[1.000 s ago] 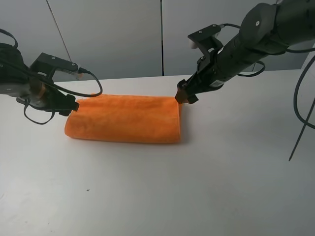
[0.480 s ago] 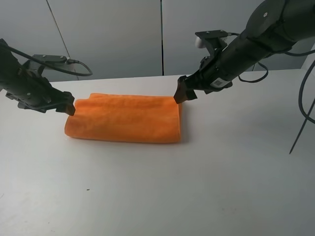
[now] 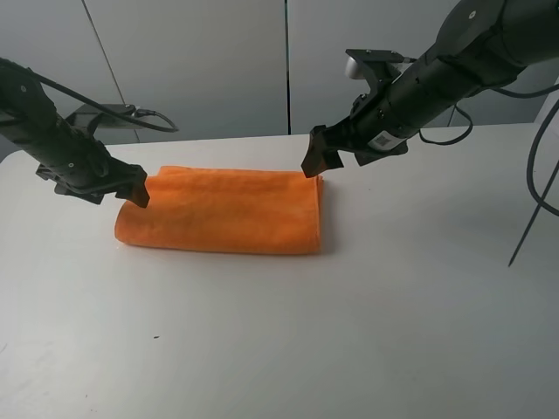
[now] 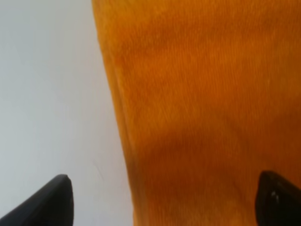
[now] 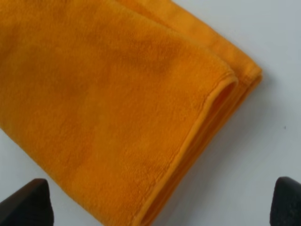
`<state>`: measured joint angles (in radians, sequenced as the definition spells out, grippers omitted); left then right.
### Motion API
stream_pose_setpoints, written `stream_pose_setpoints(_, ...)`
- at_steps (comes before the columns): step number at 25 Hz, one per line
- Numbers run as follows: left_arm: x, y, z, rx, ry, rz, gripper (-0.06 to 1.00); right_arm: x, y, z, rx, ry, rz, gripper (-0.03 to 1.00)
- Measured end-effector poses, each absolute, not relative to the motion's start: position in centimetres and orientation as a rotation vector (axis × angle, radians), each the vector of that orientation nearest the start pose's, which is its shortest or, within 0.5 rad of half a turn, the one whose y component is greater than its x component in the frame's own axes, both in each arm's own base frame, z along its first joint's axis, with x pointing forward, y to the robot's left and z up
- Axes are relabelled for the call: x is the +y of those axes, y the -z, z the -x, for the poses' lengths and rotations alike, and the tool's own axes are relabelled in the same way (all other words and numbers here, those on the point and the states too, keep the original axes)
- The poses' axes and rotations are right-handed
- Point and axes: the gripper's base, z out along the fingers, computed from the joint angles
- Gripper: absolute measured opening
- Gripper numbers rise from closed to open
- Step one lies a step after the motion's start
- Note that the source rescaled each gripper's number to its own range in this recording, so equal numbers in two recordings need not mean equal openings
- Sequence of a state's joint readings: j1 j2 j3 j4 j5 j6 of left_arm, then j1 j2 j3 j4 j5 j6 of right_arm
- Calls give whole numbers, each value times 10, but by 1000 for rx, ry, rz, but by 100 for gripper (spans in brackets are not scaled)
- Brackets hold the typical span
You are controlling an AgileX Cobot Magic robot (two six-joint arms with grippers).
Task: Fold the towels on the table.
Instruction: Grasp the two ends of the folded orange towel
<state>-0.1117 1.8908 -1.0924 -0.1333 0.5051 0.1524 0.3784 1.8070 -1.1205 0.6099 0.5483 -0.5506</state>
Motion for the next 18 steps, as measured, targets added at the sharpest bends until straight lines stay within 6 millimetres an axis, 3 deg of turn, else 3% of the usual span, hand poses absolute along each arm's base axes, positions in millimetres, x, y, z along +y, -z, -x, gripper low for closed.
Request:
stream_pose_setpoints(11,-46,-118,-370,2747,86,-219,100,160,-189,-330,2581,-525,612,100)
stream_pose_setpoints(18,-44,-99,-372,2774,42,-285,100,162,-175,-333,2609,-534,575,100)
